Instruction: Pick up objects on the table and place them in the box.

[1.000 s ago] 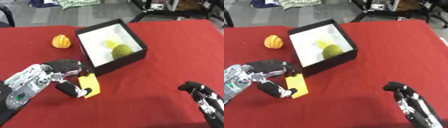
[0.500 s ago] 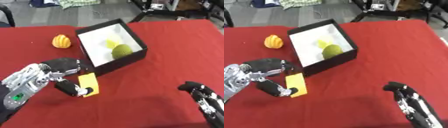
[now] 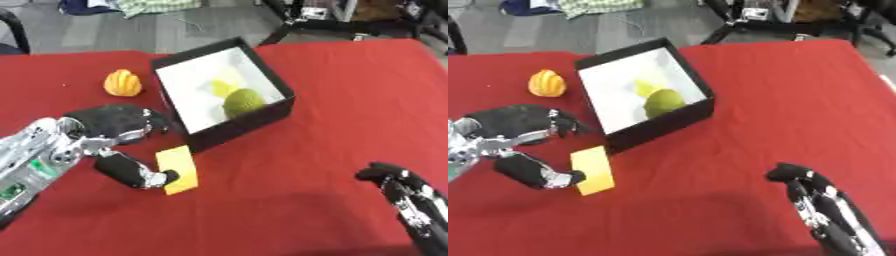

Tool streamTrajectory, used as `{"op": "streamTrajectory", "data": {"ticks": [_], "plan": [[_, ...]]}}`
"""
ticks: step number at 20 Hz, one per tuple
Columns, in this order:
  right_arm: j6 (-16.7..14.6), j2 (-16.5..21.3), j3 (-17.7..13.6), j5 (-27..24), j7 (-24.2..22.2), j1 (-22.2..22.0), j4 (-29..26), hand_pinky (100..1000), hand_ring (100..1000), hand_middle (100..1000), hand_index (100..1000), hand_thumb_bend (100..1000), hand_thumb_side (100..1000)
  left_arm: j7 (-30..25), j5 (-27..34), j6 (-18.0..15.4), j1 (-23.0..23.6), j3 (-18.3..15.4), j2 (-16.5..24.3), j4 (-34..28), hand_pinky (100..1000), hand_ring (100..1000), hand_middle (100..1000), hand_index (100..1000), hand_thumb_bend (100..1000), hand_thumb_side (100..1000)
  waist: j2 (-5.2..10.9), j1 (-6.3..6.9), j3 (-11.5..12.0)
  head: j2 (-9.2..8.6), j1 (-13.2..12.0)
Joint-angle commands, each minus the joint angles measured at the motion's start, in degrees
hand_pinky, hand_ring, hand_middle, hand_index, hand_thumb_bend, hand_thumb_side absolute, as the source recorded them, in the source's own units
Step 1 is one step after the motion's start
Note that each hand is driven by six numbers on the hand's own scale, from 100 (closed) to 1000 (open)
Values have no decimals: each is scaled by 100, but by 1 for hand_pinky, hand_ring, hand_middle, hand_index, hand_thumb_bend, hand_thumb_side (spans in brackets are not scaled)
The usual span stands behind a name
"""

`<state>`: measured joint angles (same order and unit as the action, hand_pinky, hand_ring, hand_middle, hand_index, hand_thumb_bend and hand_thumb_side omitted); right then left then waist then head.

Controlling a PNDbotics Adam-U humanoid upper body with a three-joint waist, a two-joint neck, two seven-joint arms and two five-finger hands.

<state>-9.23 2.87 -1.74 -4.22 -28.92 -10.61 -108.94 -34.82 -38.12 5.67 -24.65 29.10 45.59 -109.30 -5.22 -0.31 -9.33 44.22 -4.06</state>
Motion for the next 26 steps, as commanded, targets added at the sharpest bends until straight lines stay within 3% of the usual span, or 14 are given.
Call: {"op": "streamTrajectory", "data": {"ticks": [1,12,22,26], "plan": [[7,103,-5,4,12,25,-65,1000,804,712,809,100,532,-59,-98,-33,-71,22,51,74,797,707,767,942,438,788,136,69,-3,-11,-13],[10,99,7,-1,1,25,-64,1000,804,712,809,100,534,91,-689,-319,-213,320,-454,761,809,737,803,952,492,801,131,62,-8,-11,-30],[15,98,11,-8,1,27,-63,1000,803,712,809,100,536,443,-1170,-421,-224,423,-778,1201,801,721,787,936,463,743,129,57,-7,-11,-47],[17,97,13,-7,6,30,-63,1000,803,711,809,100,536,579,-1274,-456,-196,438,-872,1404,789,692,759,922,416,676,127,56,-9,-11,-50]]}}
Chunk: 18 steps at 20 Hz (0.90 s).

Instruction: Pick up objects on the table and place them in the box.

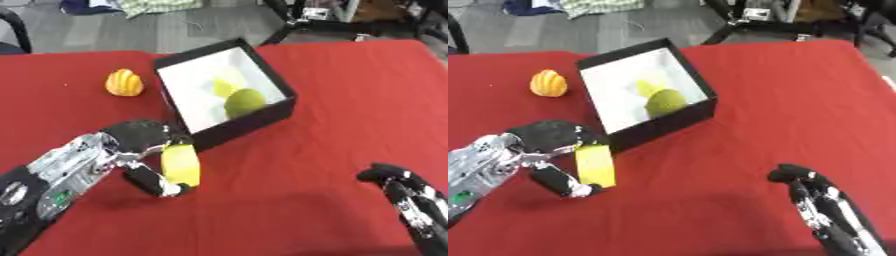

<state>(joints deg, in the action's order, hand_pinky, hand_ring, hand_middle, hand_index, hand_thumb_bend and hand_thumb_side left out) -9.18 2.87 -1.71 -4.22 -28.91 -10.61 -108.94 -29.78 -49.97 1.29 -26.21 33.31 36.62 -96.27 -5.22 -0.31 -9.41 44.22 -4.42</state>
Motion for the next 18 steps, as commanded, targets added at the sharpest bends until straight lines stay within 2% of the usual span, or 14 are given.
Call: {"op": "streamTrajectory", "data": {"ticks": [1,9,12,18], "plan": [[12,96,12,-7,4,30,-63,1000,803,711,809,100,535,113,-103,-22,-32,14,12,136,785,675,744,917,392,646,127,56,-1,-11,-14],[8,96,-2,2,16,26,-59,1000,803,712,809,100,535,421,164,103,74,-184,134,6,722,517,558,856,168,390,131,56,7,-11,-4],[10,95,-11,12,31,25,-55,1000,803,711,809,100,539,499,477,260,126,-369,393,-439,709,490,523,834,124,365,132,61,16,-11,16],[14,99,-23,29,70,17,-51,1000,803,711,809,100,541,365,1325,727,103,-921,1071,-1641,707,476,508,829,100,375,142,67,41,-11,53]]}}
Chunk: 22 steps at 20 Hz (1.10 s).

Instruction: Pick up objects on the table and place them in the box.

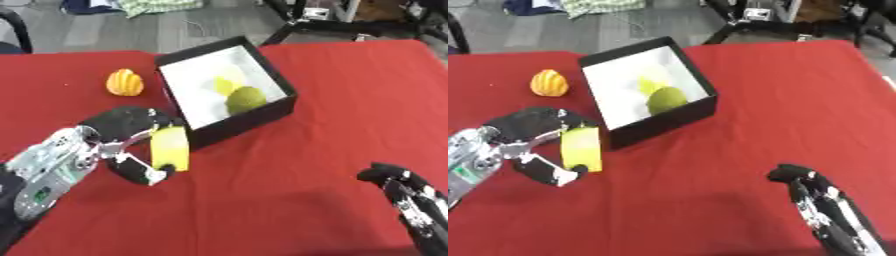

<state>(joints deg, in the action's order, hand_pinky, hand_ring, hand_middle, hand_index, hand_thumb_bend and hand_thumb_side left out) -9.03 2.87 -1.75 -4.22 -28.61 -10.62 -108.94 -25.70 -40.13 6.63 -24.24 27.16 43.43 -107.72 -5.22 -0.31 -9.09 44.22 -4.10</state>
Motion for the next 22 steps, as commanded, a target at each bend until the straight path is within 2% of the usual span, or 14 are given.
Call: {"op": "streamTrajectory", "data": {"ticks": [1,5,7,9,11,15,17,18,21,22], "plan": [[-1,100,-20,30,44,15,-51,1000,803,711,809,100,542,-40,503,247,-156,-416,481,-593,708,476,508,829,100,370,146,67,12,-11,22],[4,108,-15,33,60,-4,-44,1000,803,711,808,100,549,94,770,313,-607,-737,674,-682,712,482,508,828,116,333,169,66,21,-11,20],[5,111,-7,34,60,-12,-41,1000,803,711,808,100,549,37,706,473,-894,-749,650,-661,714,484,515,829,132,328,179,64,14,-11,15],[6,113,1,31,58,-18,-37,1000,803,711,808,100,552,-99,547,577,-1218,-619,518,-436,714,490,522,829,144,329,187,59,-5,-11,7],[13,110,11,28,64,-28,-30,1000,803,711,807,100,566,-238,291,538,-1633,-384,221,40,717,507,539,831,178,325,194,50,-30,-11,-16],[21,99,43,4,42,-24,-21,1000,803,711,807,100,560,-269,-500,169,-2305,-6,-537,1315,720,524,557,834,208,317,209,21,-76,-11,-57],[26,91,48,-14,30,-14,-20,1000,803,711,807,100,553,-145,-927,-1,-2497,23,-922,2058,722,530,564,836,213,298,213,8,-98,-11,-76],[28,87,50,-23,24,-11,-19,1000,803,711,807,100,551,-60,-1101,-68,-2555,-1,-1091,2408,725,534,570,839,218,327,214,2,-106,-11,-83],[37,79,61,-44,9,-6,-15,1000,803,711,807,100,559,222,-1479,-267,-2671,-111,-1506,3290,729,549,587,856,229,336,212,-13,-129,-11,-115],[38,77,68,-47,4,-4,-14,1000,803,711,807,100,560,313,-1606,-334,-2693,-138,-1611,3526,734,564,604,875,248,376,209,-20,-140,-11,-123]]}}
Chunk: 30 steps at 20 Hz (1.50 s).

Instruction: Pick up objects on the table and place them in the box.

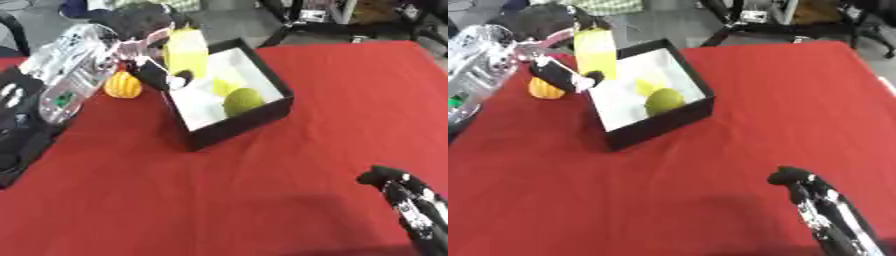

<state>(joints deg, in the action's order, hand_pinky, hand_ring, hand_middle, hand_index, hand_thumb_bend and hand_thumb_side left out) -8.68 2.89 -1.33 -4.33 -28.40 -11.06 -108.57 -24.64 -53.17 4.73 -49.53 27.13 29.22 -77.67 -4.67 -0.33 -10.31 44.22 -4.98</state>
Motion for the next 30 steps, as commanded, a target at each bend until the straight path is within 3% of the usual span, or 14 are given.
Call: {"op": "streamTrajectory", "data": {"ticks": [1,4,9,12,15,22,30], "plan": [[3,72,32,-39,-21,42,-51,1000,803,711,807,100,561,295,-410,-209,-180,-164,-283,727,735,567,609,878,264,409,149,-25,-27,-11,-39],[7,63,38,-41,-15,39,-49,1000,803,711,807,100,578,569,-744,-367,-229,-233,-493,1157,746,604,653,907,379,573,136,-40,-42,-11,-76],[14,51,56,-33,-9,43,-45,1000,803,711,807,100,582,951,-1313,-479,-240,-387,-758,1733,771,690,751,934,513,741,126,-54,-52,-11,-105],[18,45,53,-31,0,46,-45,1000,803,711,807,100,589,1177,-1437,-550,-224,-476,-841,1947,799,752,828,958,662,923,122,-55,-56,-11,-106],[21,42,53,-25,5,47,-47,1000,803,711,807,100,589,1433,-1339,-619,-211,-512,-857,1985,806,762,854,963,692,986,119,-53,-53,-11,-94],[24,44,40,-5,22,48,-42,1000,803,710,807,100,592,1663,-837,-620,-221,-453,-635,1646,806,749,847,960,667,985,124,-43,-44,-11,-70],[57,48,15,50,116,46,-21,1000,802,709,806,100,634,1340,-175,-155,-314,-777,266,823,803,728,821,955,580,878,140,-23,-5,-11,1]]}}
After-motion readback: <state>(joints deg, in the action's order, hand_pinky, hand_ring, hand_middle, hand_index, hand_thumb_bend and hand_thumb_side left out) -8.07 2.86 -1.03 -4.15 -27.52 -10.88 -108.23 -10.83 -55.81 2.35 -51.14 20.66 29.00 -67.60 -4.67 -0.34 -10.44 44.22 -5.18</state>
